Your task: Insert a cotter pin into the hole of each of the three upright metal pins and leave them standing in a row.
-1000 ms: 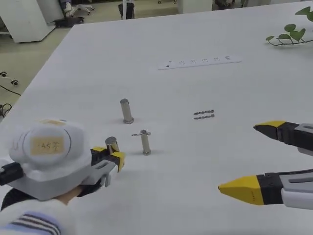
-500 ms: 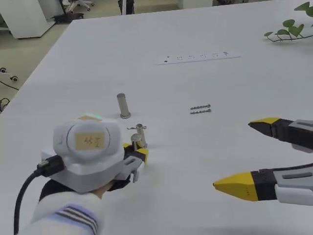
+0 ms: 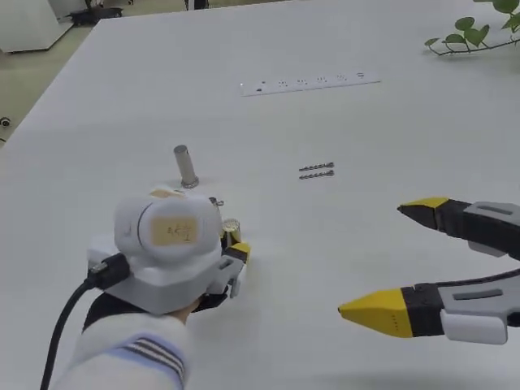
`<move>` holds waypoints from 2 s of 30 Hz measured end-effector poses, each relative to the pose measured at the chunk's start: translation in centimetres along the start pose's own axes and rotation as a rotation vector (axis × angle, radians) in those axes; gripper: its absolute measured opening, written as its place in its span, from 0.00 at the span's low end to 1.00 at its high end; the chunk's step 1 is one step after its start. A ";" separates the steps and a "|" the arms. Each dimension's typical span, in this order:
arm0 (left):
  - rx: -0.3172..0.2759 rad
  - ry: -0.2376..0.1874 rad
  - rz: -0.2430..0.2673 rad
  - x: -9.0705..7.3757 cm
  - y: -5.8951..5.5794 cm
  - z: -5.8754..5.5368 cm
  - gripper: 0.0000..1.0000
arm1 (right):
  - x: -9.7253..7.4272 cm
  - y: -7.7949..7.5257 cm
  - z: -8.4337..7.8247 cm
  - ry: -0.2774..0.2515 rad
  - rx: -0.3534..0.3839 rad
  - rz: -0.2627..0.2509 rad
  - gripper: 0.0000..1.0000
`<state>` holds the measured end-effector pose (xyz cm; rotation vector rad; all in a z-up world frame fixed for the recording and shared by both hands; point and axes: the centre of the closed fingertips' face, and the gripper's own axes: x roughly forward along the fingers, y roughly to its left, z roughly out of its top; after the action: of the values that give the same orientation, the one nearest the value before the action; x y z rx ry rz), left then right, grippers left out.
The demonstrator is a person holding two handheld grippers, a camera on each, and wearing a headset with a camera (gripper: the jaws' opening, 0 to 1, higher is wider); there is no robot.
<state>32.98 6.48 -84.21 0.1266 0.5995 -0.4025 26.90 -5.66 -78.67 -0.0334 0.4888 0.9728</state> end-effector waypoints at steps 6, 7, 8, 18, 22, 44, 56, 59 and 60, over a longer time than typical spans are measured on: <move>-0.017 -0.006 0.018 0.2 0.4 0.0 0.11 | 0.2 -0.1 0.1 0.000 0.003 0.006 0.98; -0.020 -0.008 0.020 0.2 0.4 0.0 0.11 | 0.2 -0.1 0.1 0.000 0.004 0.007 0.98; -0.025 -0.009 0.021 0.2 0.5 0.0 0.11 | 0.2 -0.1 0.1 0.001 0.006 0.007 0.98; -0.048 -0.016 0.055 0.0 0.9 -0.2 0.12 | 0.6 0.3 0.4 -0.007 0.019 0.024 0.98; -0.058 -0.011 0.052 -0.1 0.9 -0.2 0.12 | 0.6 0.5 0.5 -0.007 0.015 0.029 0.98; 0.156 -0.090 -0.278 -5.1 -2.3 1.8 0.75 | 0.0 0.4 0.9 0.003 -0.004 0.038 0.98; 0.100 -0.075 -0.402 -7.9 -2.9 1.1 0.99 | 0.2 -0.6 1.2 0.058 -0.048 0.047 0.97; 0.074 -0.086 -0.423 -8.2 -2.9 0.9 0.99 | 0.3 -1.2 0.8 0.127 -0.068 0.069 0.97; 0.069 -0.087 -0.424 -8.2 -2.9 0.8 0.99 | 0.3 -1.5 0.8 0.141 -0.069 0.071 0.97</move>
<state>26.09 6.39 -78.87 0.0462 0.5250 -0.8359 28.56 -6.06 -78.39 -0.1482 0.5886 1.0612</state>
